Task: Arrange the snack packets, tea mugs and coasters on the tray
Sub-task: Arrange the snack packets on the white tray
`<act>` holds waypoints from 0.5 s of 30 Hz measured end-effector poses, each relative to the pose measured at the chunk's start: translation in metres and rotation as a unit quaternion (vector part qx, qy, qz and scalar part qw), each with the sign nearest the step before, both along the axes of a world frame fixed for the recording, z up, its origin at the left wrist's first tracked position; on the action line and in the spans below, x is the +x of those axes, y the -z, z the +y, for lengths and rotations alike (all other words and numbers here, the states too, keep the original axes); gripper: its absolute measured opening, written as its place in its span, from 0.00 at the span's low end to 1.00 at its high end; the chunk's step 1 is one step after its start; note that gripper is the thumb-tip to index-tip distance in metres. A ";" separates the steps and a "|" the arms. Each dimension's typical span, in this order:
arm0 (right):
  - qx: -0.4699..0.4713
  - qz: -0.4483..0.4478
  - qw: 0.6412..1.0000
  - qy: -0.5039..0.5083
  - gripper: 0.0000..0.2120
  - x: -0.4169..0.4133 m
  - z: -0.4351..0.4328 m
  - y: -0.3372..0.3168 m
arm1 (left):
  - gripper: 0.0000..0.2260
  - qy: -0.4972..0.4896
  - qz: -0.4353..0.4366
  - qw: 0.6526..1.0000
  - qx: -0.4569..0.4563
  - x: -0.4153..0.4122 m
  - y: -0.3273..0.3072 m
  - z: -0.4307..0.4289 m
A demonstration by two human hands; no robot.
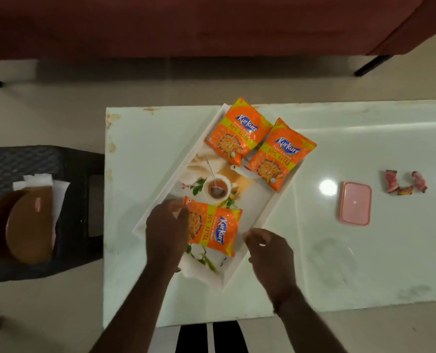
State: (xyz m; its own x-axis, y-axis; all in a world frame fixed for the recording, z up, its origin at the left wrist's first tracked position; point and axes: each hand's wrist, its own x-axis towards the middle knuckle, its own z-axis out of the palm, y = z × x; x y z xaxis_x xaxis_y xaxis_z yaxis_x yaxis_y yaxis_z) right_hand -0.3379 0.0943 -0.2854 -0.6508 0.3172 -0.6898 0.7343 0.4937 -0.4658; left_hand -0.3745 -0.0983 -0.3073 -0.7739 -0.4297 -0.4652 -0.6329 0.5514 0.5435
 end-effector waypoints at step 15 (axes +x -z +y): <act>0.008 0.016 0.998 0.058 0.06 -0.009 -0.032 0.008 | 0.09 0.012 -0.092 0.993 0.072 0.015 0.015 -0.012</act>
